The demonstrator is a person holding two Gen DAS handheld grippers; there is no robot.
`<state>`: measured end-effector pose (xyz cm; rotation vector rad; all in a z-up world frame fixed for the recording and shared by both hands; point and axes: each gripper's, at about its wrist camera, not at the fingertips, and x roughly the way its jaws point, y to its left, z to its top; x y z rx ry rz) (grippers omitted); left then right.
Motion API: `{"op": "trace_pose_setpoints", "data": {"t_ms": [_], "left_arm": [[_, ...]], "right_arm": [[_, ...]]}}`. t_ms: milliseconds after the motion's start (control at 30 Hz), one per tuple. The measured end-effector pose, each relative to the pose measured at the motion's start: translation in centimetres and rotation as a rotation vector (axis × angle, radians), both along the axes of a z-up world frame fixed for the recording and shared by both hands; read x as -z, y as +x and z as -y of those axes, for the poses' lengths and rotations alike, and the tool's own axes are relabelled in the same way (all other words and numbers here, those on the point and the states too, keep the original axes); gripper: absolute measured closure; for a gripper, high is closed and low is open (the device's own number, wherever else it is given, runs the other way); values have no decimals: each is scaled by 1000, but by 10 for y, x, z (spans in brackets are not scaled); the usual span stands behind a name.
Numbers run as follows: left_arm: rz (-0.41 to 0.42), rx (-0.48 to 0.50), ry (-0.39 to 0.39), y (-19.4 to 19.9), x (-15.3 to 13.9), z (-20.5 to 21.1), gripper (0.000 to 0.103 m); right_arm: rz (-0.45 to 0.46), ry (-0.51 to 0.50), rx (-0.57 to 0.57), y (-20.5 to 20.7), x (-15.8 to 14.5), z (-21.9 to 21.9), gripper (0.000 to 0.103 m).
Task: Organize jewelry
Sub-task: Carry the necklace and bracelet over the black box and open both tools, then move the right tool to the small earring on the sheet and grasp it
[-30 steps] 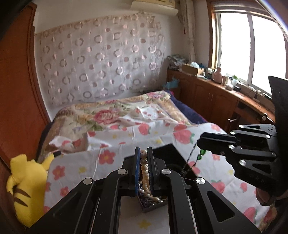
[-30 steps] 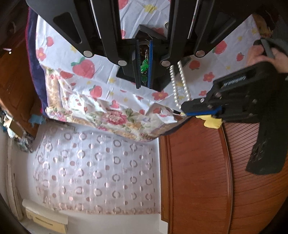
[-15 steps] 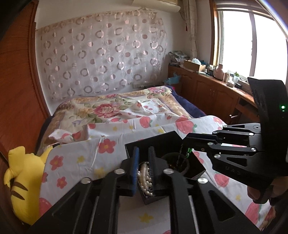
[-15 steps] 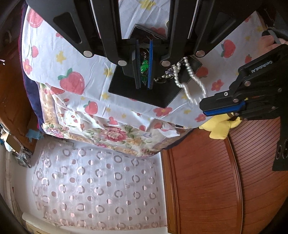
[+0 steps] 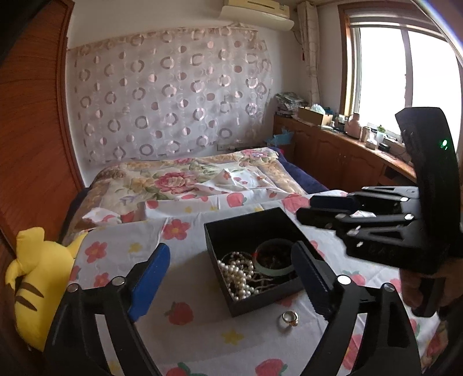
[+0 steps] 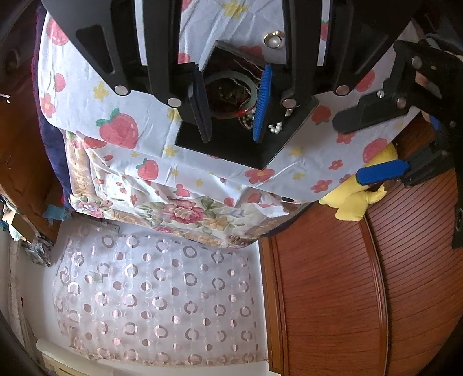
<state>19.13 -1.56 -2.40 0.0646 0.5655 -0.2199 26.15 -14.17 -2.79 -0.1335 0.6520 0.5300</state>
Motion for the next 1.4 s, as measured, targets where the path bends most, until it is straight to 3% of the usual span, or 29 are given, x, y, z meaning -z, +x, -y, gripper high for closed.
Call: {"op": "trace_pose_setpoints", "data": {"t_ms": [200,500,900,1333,1400], "left_arm": [[9,0,-7,-11,8,1,8],[-11,22,7,-26,22,11,8],[-67,68,6,-42,51,25,8],[-134,55,-1,-42,74,18,8],[-138,58,2,-42,76,18,8]], "right_arm": [[6,14,13,-16,-1,19,71],[-15,19,20,-42,14,48,71],[-114,-10,57,-66,66,83,71],[-198,-80,-11,-76,101,61,71],[-204,-90,-6,-75,102,60,81]]}}
